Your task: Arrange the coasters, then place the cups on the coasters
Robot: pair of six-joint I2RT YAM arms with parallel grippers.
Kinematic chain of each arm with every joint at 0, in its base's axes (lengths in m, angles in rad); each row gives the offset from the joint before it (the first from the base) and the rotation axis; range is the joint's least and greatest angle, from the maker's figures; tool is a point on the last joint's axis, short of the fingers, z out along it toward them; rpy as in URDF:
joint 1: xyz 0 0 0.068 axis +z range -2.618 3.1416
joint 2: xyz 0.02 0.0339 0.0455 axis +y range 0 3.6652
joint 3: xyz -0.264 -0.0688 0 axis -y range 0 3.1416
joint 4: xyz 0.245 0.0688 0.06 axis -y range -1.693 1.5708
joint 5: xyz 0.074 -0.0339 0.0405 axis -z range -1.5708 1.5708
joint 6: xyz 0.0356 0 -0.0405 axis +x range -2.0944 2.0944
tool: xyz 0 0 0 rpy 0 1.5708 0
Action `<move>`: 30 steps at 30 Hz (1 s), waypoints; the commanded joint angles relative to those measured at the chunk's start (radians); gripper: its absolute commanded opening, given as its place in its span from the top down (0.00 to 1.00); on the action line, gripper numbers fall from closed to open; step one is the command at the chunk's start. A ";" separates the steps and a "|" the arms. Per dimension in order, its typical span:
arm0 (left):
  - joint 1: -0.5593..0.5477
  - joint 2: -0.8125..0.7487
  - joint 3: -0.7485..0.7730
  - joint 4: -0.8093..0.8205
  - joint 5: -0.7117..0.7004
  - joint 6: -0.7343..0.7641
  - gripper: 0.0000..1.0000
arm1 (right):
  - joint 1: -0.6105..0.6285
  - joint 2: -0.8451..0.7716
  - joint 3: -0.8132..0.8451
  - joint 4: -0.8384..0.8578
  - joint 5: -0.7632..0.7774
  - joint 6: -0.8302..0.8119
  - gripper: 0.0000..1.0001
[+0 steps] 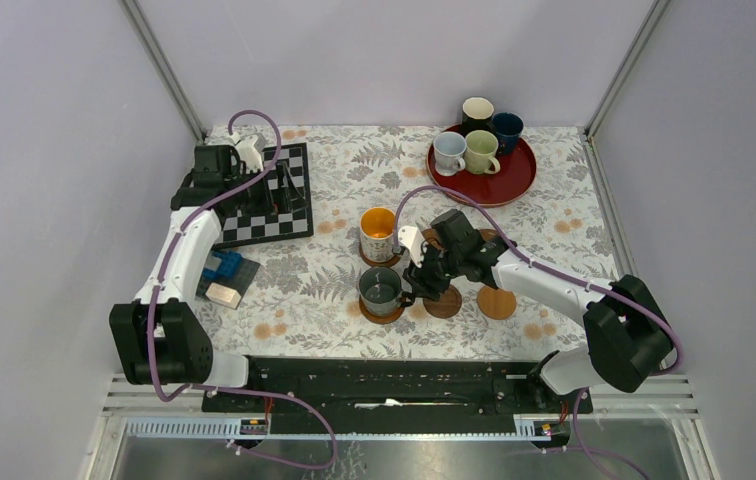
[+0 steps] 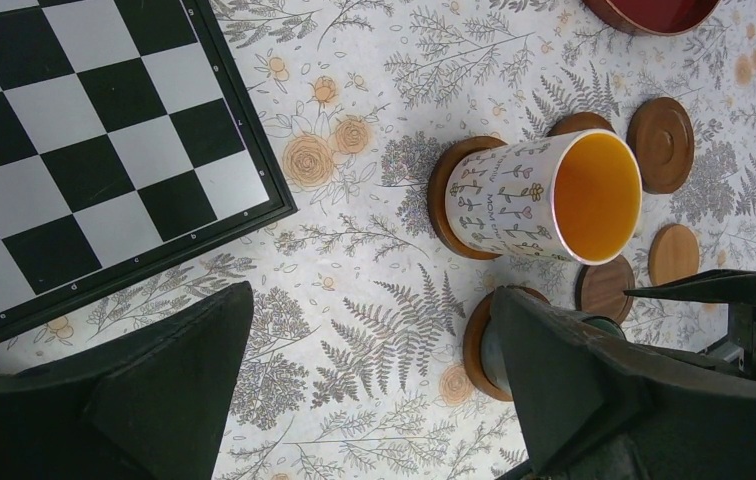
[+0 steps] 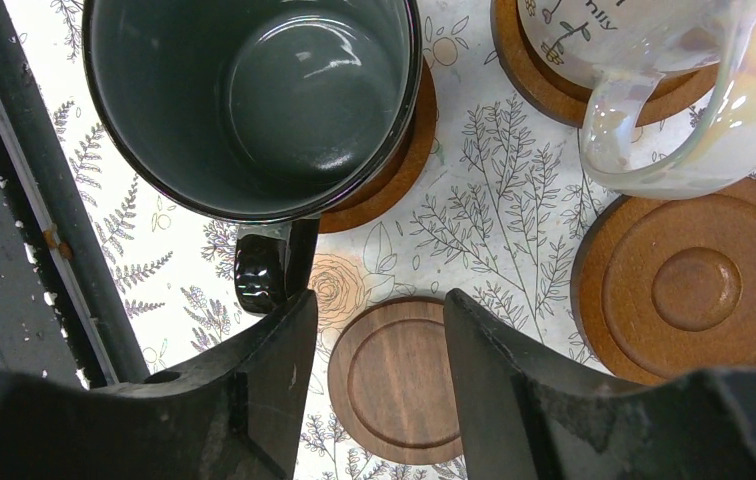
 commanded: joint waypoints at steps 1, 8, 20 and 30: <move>0.004 -0.013 0.003 0.034 0.015 0.001 0.01 | 0.013 -0.031 0.000 -0.016 -0.031 -0.013 0.43; 0.005 -0.011 0.004 0.034 0.016 0.001 0.01 | 0.013 -0.033 -0.005 -0.016 -0.037 -0.016 0.38; 0.005 -0.005 0.007 0.035 0.021 -0.002 0.01 | 0.014 -0.031 -0.014 -0.021 -0.044 -0.013 0.35; 0.004 -0.009 0.011 0.034 0.024 0.002 0.01 | -0.093 -0.059 0.091 -0.156 -0.064 -0.033 0.29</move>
